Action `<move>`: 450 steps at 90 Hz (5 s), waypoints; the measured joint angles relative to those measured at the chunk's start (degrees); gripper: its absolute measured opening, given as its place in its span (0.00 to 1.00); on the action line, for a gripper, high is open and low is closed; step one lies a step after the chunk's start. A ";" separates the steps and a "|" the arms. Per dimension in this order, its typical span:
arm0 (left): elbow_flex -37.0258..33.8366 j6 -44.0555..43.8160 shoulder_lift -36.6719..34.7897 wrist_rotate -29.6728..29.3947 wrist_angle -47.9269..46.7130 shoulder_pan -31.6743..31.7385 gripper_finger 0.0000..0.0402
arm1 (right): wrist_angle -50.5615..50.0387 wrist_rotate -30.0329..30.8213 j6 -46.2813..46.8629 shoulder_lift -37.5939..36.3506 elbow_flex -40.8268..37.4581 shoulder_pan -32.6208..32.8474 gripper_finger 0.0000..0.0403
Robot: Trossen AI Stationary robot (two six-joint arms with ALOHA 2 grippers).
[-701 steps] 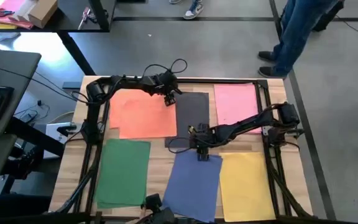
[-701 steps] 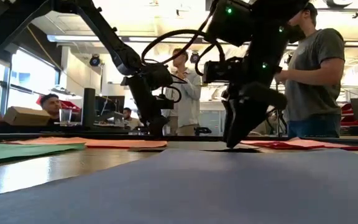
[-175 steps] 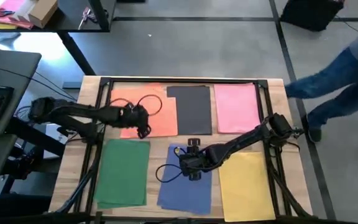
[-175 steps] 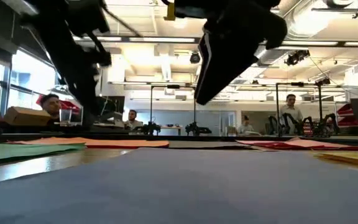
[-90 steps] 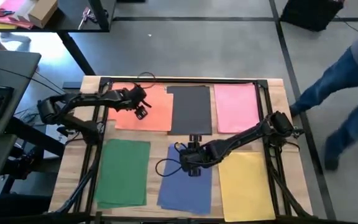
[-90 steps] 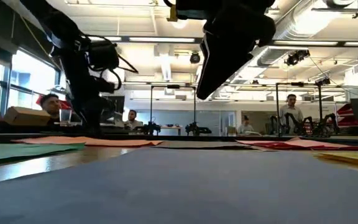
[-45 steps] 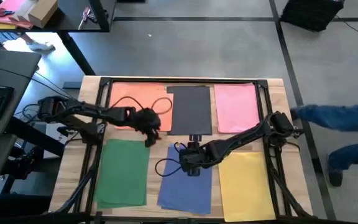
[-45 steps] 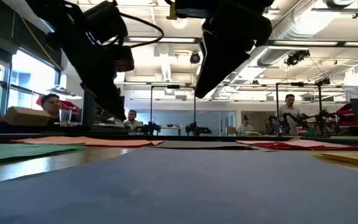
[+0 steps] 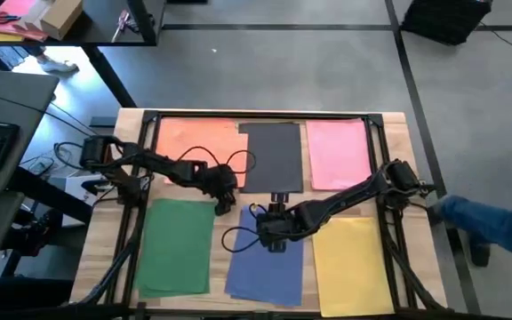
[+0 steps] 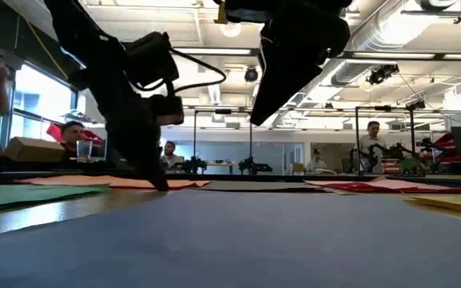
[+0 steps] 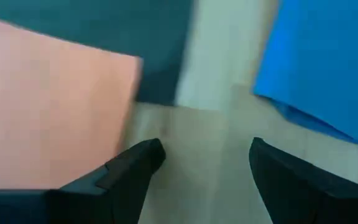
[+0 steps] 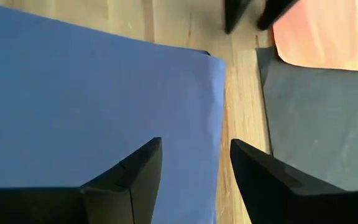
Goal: Organize paper
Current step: Adjust the orange papers on the top left of the table
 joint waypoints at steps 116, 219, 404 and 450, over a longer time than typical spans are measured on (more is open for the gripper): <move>0.25 -6.62 -3.26 -11.30 -17.73 30.54 0.62 | 2.08 0.30 -0.02 0.00 0.00 0.37 0.44; 5.20 -7.57 -2.70 -5.03 -42.50 46.70 0.61 | 2.87 0.42 1.49 0.00 0.00 2.45 0.44; 1.41 0.17 -7.88 -4.98 -6.54 39.49 0.00 | 4.07 2.51 4.65 0.00 -0.02 2.58 0.44; -0.16 -7.80 0.64 -12.32 0.98 32.61 0.00 | 4.35 2.38 4.48 0.02 -0.02 2.27 0.44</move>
